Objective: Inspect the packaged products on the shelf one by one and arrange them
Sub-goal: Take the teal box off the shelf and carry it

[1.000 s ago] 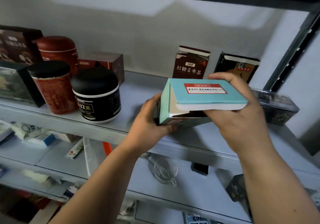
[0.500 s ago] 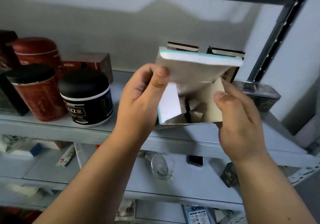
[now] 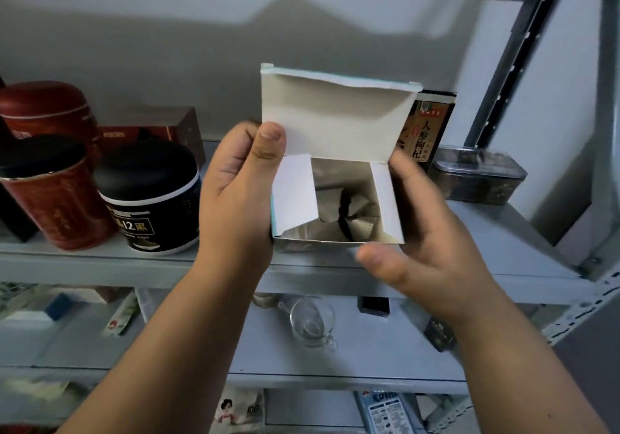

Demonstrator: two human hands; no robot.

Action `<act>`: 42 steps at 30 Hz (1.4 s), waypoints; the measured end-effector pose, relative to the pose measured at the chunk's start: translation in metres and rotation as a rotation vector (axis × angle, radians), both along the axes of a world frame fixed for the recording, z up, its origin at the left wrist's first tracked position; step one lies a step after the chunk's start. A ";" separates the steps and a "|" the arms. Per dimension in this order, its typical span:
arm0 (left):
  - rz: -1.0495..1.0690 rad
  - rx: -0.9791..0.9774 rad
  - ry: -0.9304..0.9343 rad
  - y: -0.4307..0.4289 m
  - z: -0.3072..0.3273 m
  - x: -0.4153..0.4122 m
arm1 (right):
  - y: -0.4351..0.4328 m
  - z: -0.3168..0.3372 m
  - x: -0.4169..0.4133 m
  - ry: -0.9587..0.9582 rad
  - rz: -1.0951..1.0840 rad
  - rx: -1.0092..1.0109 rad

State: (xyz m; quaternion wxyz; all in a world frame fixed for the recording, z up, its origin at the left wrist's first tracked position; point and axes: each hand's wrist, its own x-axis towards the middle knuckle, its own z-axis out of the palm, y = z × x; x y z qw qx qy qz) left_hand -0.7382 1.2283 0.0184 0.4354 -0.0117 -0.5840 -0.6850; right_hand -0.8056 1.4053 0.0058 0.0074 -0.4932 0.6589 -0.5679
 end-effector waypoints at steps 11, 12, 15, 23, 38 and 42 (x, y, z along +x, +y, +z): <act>-0.193 -0.062 0.099 -0.015 0.000 -0.008 | -0.020 0.000 -0.011 0.023 -0.125 -0.193; -0.199 -0.097 0.095 -0.018 -0.001 -0.007 | -0.022 0.001 -0.011 0.050 -0.137 -0.187; -0.218 -0.116 0.067 -0.024 -0.001 -0.008 | -0.023 0.004 -0.012 0.116 -0.169 -0.151; -0.252 -0.124 0.021 -0.025 0.001 -0.007 | -0.025 0.002 -0.017 0.184 -0.264 -0.022; -0.261 -0.280 -0.488 -0.048 -0.075 -0.006 | -0.027 -0.051 -0.026 -0.203 -0.316 0.140; -0.233 -0.242 -0.422 -0.043 -0.072 0.000 | -0.024 -0.064 -0.017 -0.251 -0.323 0.098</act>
